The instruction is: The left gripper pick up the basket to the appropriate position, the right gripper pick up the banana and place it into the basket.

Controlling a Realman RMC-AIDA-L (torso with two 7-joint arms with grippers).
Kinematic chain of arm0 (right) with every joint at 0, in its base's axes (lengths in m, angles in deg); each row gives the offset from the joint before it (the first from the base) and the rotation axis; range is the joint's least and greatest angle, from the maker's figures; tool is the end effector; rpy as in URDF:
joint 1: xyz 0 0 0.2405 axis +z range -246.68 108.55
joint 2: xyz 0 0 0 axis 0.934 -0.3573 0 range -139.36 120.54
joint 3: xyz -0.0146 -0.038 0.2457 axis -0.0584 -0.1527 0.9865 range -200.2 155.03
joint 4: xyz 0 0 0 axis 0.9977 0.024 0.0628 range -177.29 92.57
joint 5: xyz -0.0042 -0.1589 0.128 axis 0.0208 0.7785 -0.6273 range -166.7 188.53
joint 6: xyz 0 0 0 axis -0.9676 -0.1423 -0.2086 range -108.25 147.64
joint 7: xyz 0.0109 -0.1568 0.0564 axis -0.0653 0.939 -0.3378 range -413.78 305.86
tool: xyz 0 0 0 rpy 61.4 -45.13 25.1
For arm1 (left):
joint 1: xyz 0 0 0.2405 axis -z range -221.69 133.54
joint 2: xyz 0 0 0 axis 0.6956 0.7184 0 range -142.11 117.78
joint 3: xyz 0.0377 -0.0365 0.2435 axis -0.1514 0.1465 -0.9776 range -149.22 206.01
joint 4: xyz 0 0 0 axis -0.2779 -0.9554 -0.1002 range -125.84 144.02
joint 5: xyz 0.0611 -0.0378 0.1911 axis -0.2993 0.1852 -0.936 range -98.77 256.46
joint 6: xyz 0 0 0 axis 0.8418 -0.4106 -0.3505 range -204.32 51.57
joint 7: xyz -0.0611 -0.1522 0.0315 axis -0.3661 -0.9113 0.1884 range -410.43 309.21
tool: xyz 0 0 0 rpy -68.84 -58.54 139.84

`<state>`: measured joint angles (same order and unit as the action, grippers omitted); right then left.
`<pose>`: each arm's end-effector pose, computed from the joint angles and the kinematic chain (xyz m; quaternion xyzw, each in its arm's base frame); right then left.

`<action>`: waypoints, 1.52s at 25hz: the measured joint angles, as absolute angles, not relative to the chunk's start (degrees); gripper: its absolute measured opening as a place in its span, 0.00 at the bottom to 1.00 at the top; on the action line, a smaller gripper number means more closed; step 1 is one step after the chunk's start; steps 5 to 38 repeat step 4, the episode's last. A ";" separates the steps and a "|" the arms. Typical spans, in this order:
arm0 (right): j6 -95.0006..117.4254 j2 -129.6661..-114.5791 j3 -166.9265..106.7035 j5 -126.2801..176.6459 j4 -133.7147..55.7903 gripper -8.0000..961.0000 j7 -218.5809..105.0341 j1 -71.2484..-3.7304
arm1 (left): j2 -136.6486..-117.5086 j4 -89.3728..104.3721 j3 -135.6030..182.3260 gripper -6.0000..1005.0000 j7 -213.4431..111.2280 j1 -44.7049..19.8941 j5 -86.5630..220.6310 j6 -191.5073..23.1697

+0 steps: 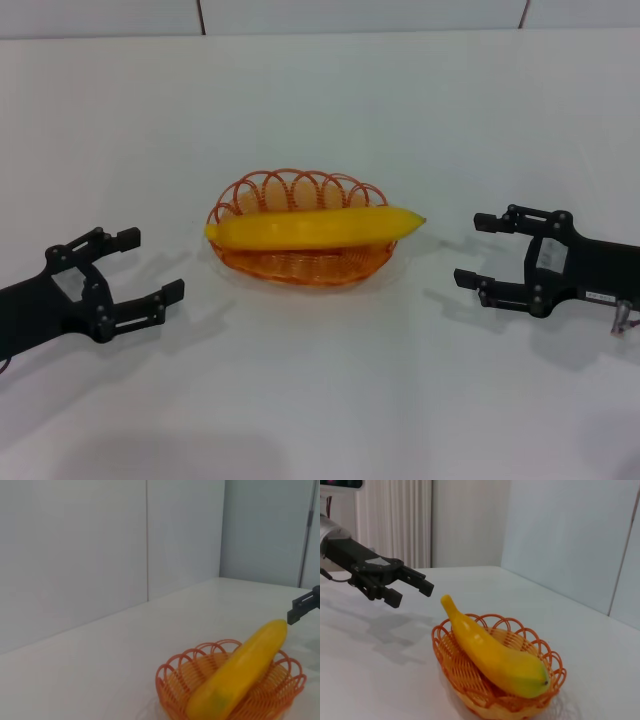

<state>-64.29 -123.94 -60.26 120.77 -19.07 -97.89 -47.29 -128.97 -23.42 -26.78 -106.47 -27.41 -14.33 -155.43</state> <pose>0.3213 0.2851 -0.0177 -0.9460 0.0983 0.1952 0.2396 -0.3036 0.2906 -0.0230 -0.9293 -0.1548 -0.2271 0.2468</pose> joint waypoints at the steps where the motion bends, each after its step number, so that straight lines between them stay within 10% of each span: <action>1: -64.29 -123.95 -60.26 120.77 -19.07 0.77 -97.91 -47.24 | -128.97 -23.42 -26.79 0.91 -106.46 -27.38 -14.34 -155.42; 38: -64.30 -124.05 -60.16 120.77 -19.07 0.77 -97.96 -47.23 | -128.97 -23.42 -26.80 0.91 -106.45 -27.38 -14.36 -155.40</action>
